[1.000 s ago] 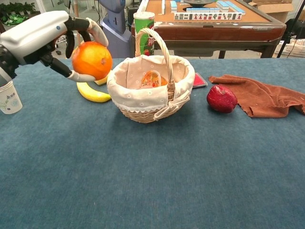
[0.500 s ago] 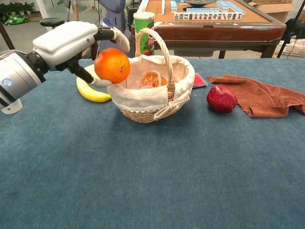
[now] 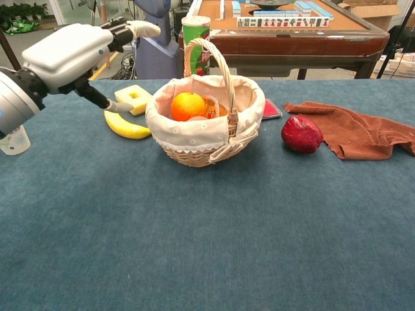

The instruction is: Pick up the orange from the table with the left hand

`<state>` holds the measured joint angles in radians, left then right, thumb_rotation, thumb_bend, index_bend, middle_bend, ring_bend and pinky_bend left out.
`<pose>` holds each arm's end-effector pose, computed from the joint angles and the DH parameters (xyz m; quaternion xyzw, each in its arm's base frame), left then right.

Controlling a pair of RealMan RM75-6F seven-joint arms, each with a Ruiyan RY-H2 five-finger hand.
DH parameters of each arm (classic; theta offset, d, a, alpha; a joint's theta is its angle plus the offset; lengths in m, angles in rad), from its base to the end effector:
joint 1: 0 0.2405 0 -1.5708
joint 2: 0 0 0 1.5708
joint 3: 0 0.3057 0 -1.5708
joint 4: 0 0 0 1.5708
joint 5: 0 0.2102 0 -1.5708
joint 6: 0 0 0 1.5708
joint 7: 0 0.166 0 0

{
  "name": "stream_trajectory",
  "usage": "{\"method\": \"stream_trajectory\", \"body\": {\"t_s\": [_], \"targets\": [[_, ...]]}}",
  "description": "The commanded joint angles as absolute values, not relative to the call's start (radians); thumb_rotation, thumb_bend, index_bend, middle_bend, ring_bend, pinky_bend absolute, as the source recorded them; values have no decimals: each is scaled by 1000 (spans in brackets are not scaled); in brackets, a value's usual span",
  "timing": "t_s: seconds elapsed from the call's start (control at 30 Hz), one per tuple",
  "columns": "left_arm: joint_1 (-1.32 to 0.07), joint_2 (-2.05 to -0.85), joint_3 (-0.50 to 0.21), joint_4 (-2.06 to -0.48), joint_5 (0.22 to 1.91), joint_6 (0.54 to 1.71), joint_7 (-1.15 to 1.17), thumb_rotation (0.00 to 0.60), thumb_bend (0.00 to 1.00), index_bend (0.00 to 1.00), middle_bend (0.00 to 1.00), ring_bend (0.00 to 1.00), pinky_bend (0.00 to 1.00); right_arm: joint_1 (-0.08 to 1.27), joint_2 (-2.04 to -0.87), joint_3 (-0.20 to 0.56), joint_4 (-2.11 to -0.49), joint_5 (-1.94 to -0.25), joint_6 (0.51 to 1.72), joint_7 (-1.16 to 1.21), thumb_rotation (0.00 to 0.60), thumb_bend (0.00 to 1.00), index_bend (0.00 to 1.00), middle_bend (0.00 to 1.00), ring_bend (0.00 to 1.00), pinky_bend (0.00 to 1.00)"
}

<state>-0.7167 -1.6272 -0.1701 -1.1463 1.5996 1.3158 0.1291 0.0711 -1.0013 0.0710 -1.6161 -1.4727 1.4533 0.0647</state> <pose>-0.1669 0.4072 0.0169 -0.7173 -0.1572 -0.5135 0.4439 -0.3660 -0.2065 0.2249 0.5906 -0.3847 0.3668 0.6072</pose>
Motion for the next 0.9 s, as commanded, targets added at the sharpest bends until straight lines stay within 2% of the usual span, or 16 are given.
{"method": "stream_trajectory", "body": {"t_s": [0.03,0.23,0.47,0.9], "targets": [[-664,-1571,-149,-1221,1554,1311,199,600,188,88,0,0,220,71,-1003,71,-1614,-1473,1454,67,600,293,350,321,329,403],[-561,-1452,-102,-1403,1464,1302,314,600,188,115,0,7,221,70,-1004,70,-1607,-1469,1450,72,600,292,350,321,329,403],[-445,-1349,-63,-1566,1408,1381,409,600,188,119,0,9,221,79,-1003,75,-1605,-1469,1442,72,600,293,350,321,329,403],[-273,-1233,-5,-1739,1356,1511,485,600,189,119,0,9,221,95,-1007,76,-1606,-1478,1425,68,600,293,350,321,329,403]]}}
